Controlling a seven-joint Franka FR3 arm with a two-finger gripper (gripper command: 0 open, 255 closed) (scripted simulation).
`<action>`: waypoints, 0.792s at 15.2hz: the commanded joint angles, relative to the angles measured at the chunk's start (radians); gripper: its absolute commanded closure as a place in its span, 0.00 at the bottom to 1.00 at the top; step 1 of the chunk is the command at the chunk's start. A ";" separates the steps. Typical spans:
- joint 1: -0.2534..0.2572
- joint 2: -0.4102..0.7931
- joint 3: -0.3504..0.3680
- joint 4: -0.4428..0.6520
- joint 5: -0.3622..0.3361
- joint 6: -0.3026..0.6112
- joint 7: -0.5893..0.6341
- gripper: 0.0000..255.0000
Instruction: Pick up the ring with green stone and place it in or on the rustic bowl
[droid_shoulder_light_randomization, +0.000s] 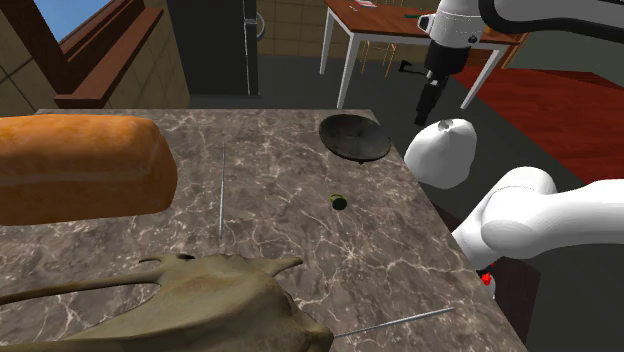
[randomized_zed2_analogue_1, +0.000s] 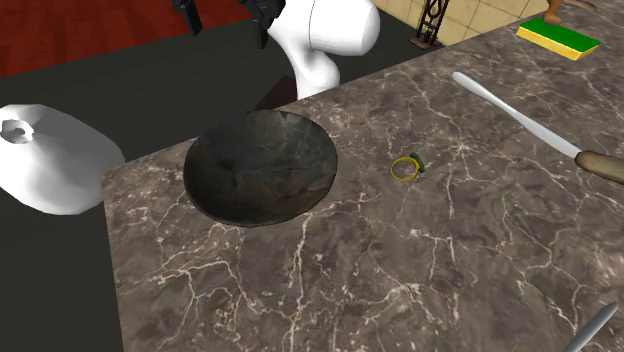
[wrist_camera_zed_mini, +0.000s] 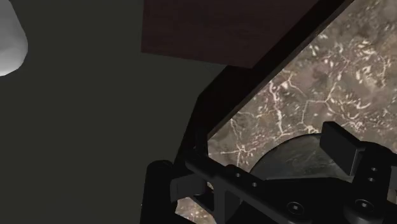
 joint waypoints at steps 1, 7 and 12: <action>0.000 0.000 0.000 0.000 0.000 0.000 0.000 0.00; 0.086 0.138 0.100 0.043 0.069 0.036 0.011 0.00; 0.151 0.261 0.182 0.095 0.116 0.060 0.019 0.00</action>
